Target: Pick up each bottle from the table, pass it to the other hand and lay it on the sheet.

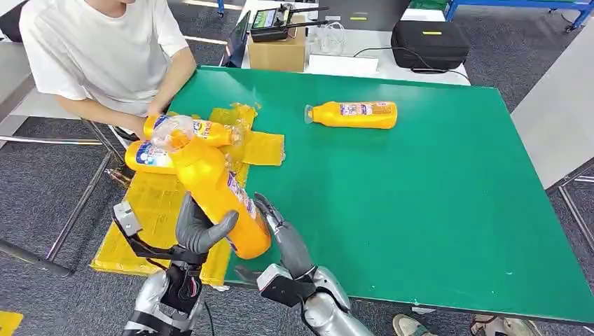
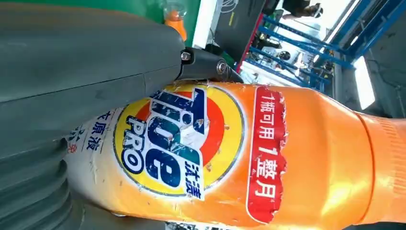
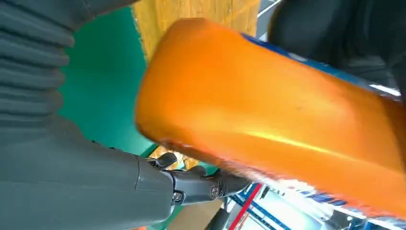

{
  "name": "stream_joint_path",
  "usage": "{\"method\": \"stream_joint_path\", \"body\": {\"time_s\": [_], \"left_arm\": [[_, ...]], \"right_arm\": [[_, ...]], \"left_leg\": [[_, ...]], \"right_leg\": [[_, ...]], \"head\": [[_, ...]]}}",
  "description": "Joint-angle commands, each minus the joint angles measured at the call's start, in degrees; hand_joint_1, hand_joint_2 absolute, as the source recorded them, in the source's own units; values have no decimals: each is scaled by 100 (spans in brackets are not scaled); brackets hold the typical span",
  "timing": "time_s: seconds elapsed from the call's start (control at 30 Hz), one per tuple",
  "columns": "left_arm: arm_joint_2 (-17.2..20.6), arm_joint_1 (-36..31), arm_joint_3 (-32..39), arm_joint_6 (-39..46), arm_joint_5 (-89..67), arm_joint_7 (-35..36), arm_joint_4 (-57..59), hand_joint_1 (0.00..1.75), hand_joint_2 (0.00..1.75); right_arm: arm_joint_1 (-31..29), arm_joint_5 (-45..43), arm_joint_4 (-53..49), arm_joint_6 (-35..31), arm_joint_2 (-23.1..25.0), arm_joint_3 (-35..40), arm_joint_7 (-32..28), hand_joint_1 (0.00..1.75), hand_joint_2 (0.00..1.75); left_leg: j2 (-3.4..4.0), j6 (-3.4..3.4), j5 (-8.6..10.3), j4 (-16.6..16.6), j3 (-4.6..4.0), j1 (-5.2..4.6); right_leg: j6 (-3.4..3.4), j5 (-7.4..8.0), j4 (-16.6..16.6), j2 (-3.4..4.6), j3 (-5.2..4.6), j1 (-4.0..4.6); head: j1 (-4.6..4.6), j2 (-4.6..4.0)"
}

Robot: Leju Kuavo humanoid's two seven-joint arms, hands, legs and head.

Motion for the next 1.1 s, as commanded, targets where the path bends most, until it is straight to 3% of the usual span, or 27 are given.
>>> {"method": "stream_joint_path", "body": {"time_s": [0.03,0.17,0.23,0.27,0.4,0.53,0.7,0.73,0.9,0.93,0.97,1.0,1.07,1.1], "left_arm": [[163,-203,96,-16,25,53,317,175,175],[225,-162,98,43,-108,15,223,175,175],[422,-160,73,723,-1108,-200,124,175,175],[720,-217,5,1679,-2634,-294,101,175,175],[1298,-306,205,2273,-4903,12,424,175,175],[1674,-835,259,2455,-6525,3,1338,175,175],[1949,-1489,132,2236,-7006,-87,2441,175,175],[2060,-1697,29,2051,-7105,-77,2789,166,175],[2217,-1848,-89,1898,-7222,-98,3102,161,175],[2202,-1808,-59,1859,-7151,-167,3072,129,175],[2154,-1770,-34,1741,-7057,-214,3014,66,175],[2128,-1759,-47,1755,-7065,-211,2995,63,175],[2186,-1657,-237,1416,-6930,-275,2764,33,175],[2186,-1657,-237,1416,-6930,-275,2764,33,175]], "right_arm": [[-83,-111,-8,-27,-241,-247,-50,0,175],[1,-86,-124,-220,-282,-351,-133,0,175],[139,-54,-276,-468,-356,-502,-150,0,175],[306,-10,-475,-597,-445,-644,-141,0,0],[652,307,-918,-698,-618,-875,-64,0,0],[628,493,-903,-476,-577,-932,-45,0,0],[511,551,-670,-372,-521,-826,-129,0,0],[519,491,-649,-349,-507,-810,-195,0,0],[595,416,-719,-336,-529,-728,-197,0,0],[614,413,-720,-370,-529,-711,-197,0,0],[623,393,-701,-411,-528,-693,-197,0,0],[627,393,-703,-418,-530,-690,-197,0,0],[622,214,-708,-356,-549,-630,-197,0,0],[622,214,-708,-356,-549,-630,-197,0,0]], "left_leg": [[-10,17,2,-14,19,1],[-14,20,1,-23,32,3],[-12,20,0,-25,36,2],[-14,12,1,-14,16,1],[-13,15,3,-23,29,3],[-18,13,7,-24,28,2],[-17,8,9,-12,13,0],[-24,13,13,-19,22,4],[-11,9,7,-9,14,3],[-13,15,5,-19,29,6],[-10,10,5,-12,19,4],[-15,13,5,-16,24,3],[-14,17,3,-19,32,3],[-3,11,4,-11,18,0]], "right_leg": [[-25,0,-15,-7,22,6],[-35,-1,-23,-8,35,10],[-37,-3,-23,-7,37,10],[-21,-2,-13,-11,20,6],[-27,0,-22,-9,32,9],[-31,0,-18,-13,30,8],[-19,1,-8,-15,15,3],[-30,2,-16,-20,27,9],[-19,-2,-6,-9,17,6],[-31,-3,-16,-9,32,12],[-20,-3,-9,-8,21,7],[-25,-5,-13,-11,28,8],[-28,-6,-16,-9,37,8],[-18,-2,-7,0,19,3]], "head": [[-2,0],[-2,0],[-2,0],[-2,0],[0,0],[-2,0],[0,0],[0,0],[-2,0],[0,0],[0,0],[-4,0],[-2,0],[-2,0]]}}
